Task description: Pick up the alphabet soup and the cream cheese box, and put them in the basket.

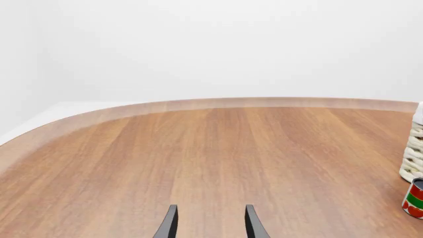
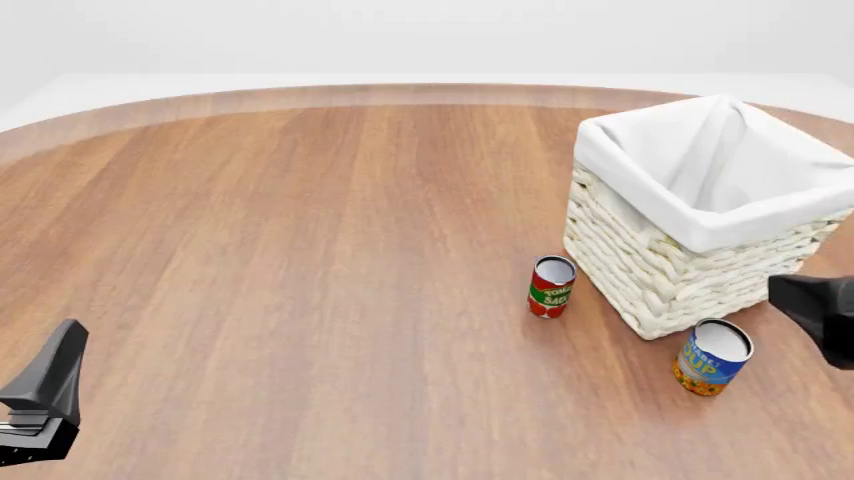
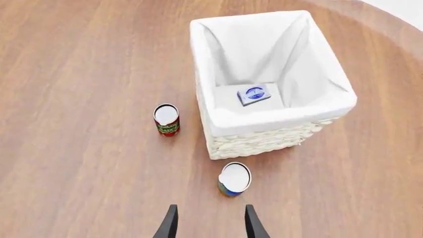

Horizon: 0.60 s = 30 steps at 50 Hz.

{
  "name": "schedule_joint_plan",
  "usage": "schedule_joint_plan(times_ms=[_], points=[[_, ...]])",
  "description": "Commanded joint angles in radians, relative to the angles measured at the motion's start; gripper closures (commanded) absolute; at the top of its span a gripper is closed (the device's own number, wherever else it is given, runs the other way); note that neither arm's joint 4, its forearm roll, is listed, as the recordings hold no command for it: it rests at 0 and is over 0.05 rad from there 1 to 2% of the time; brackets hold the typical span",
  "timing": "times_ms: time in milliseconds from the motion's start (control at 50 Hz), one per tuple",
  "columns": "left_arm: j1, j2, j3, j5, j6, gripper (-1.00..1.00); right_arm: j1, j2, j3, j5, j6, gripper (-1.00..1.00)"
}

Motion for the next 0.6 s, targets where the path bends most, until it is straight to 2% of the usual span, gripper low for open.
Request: schedule_joint_plan(times_ms=[20,600], points=[[0.0,0.0,0.0,0.0,0.0,-1.0,-0.03,0.018,0.046,-0.039,-0.017,-1.0],[0.0,0.0,0.0,0.0,0.0,-1.0,-0.09,0.084,0.137,-0.132,-0.071,-1.0]])
